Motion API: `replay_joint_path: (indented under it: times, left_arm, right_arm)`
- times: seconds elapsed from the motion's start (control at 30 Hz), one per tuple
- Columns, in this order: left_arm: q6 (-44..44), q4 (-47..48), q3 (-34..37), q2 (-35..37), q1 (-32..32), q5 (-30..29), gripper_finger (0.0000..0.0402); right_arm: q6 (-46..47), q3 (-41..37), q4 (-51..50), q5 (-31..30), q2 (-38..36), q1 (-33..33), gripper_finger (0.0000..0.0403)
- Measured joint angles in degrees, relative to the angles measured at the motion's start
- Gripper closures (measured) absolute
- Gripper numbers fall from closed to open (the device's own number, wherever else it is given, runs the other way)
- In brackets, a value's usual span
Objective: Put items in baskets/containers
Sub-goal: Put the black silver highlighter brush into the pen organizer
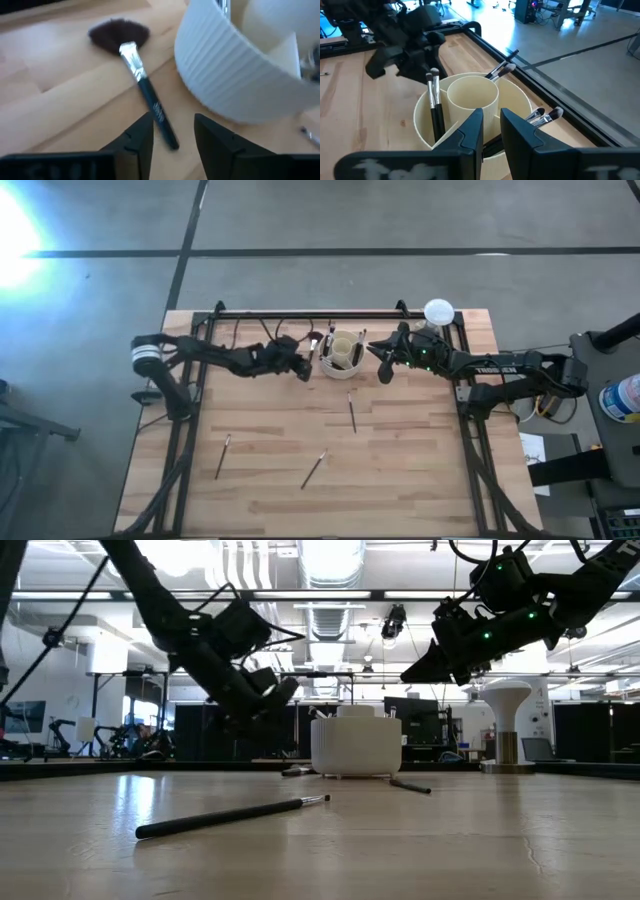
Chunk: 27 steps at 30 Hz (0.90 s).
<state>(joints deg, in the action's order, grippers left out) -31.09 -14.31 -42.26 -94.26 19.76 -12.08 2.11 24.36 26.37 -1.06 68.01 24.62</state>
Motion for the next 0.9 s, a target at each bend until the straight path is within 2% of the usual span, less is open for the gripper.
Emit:
replay_joint_path:
  times: [0.1, 0.27, 0.4, 0.7, 0.9]
  left_arm:
    - [-0.7, -1.1, -1.1, -2.7, -0.1, -0.5, 0.0266]
    - [-2.3, -1.3, -2.4, -6.4, -0.1, -5.1, 0.0266]
    - [-3.8, -2.1, -2.6, -8.5, -0.2, -5.6, 0.0266]
    - [-3.9, -3.2, -2.7, -8.7, -1.0, -5.4, 0.0266]
    - [-3.4, 0.2, -2.6, -8.5, -1.0, -5.4, 0.0266]
  right_arm:
    - [-0.1, 0.0, 0.0, 0.0, 0.0, 0.0, 0.0344]
    - [-0.2, 0.0, 0.0, 0.0, 0.0, 0.0, 0.0344]
    - [-0.6, 0.0, 0.0, 0.0, 0.0, 0.0, 0.0344]
    - [-0.6, 0.0, 0.0, 0.0, 0.0, 0.0, 0.0344]
    - [-0.7, -0.1, -0.1, 0.0, 0.0, 0.0, 0.0344]
